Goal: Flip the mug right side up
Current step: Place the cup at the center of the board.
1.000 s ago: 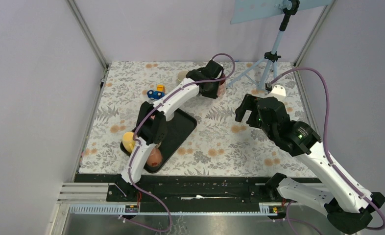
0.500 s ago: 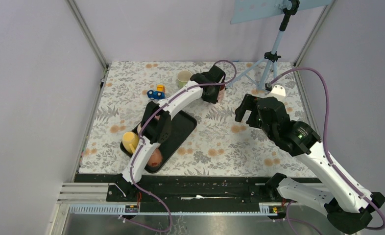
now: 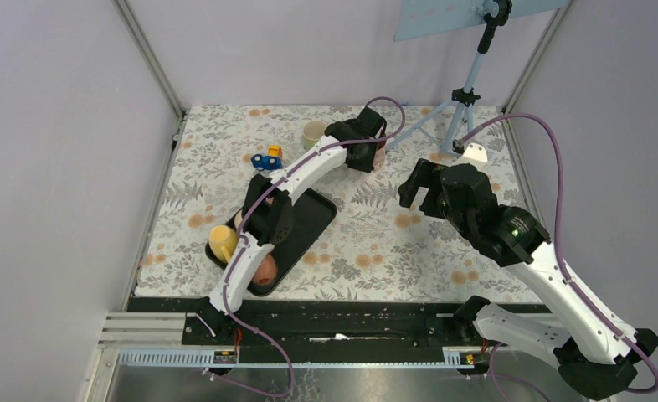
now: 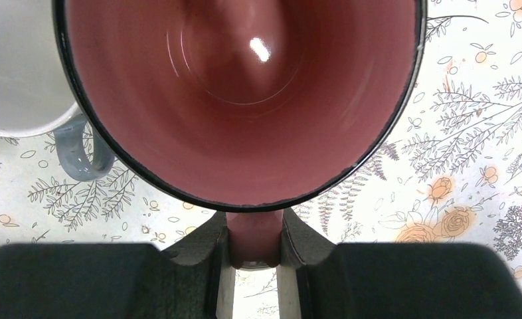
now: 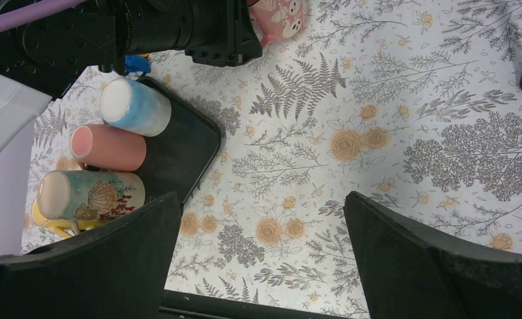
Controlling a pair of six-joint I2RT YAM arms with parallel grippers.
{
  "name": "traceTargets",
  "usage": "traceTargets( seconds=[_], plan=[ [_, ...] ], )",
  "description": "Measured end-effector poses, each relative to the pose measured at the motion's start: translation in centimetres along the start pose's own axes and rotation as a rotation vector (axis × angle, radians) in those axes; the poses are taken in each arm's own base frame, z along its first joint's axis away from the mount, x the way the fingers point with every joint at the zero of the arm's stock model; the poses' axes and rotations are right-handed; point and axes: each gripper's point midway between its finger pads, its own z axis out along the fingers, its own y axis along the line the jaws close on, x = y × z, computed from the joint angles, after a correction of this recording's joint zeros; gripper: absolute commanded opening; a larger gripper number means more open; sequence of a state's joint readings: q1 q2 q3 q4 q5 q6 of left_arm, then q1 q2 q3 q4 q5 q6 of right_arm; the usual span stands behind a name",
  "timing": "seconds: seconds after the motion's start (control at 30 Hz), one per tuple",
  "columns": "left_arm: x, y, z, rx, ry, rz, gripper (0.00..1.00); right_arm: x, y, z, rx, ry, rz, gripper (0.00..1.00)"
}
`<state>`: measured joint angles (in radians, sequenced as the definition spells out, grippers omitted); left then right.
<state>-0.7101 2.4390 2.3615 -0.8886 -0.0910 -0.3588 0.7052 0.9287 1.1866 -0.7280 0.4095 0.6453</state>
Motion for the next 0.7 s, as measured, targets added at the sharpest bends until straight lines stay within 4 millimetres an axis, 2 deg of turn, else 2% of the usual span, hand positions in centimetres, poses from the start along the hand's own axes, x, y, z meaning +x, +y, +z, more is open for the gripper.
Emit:
traceTargets(
  seconds=[0.53,0.7],
  plan=[
    [1.1,0.6,1.0,-0.026,0.034,0.004,0.03,0.2,0.2,0.1,-0.005,0.011,0.008,1.0],
    [1.2,0.7,1.1,-0.028,0.039,0.003,0.09,0.2,0.2,0.1,-0.005,0.012,0.009,1.0]
  ],
)
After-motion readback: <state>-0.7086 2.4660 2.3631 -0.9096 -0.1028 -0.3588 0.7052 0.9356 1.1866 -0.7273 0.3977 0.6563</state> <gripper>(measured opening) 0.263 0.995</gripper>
